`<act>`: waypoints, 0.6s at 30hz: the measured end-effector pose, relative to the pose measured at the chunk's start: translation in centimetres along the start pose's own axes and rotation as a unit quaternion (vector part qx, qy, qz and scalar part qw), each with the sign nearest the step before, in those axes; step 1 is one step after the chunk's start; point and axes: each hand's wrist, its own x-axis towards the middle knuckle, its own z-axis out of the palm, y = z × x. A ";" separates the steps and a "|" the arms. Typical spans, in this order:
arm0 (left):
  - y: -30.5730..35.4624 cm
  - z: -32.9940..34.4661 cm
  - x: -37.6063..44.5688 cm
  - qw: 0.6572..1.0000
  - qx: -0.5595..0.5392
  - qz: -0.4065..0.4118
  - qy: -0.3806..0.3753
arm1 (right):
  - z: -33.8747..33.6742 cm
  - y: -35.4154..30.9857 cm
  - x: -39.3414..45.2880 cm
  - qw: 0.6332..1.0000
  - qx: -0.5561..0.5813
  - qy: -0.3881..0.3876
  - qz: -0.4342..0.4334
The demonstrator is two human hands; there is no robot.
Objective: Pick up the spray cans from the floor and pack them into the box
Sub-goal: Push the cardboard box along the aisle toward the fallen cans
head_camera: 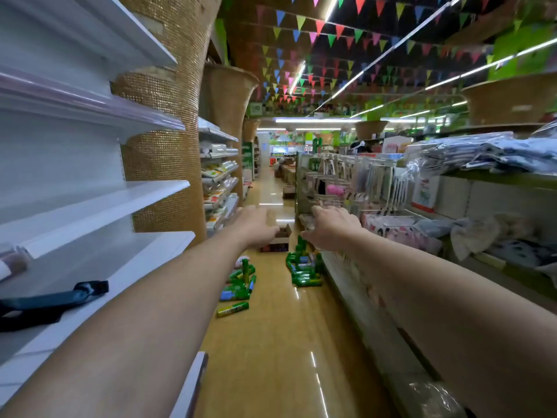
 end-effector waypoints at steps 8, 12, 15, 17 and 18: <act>-3.4 5.4 6.0 0.999 0.002 -0.004 -0.041 | 6.2 -1.0 6.5 0.999 0.011 -0.040 0.014; -4.5 9.1 11.5 0.999 -0.002 -0.011 -0.051 | 10.3 0.2 12.3 0.999 0.011 -0.046 0.005; -4.8 11.7 17.4 0.998 0.015 -0.019 -0.054 | 13.0 2.0 18.2 0.999 0.015 -0.040 0.002; -4.7 13.2 21.8 0.998 0.020 -0.025 -0.058 | 14.4 3.5 22.8 0.999 0.017 -0.045 0.004; -4.5 13.9 24.1 0.998 0.020 -0.028 -0.062 | 15.1 4.3 25.1 0.998 0.021 -0.051 0.007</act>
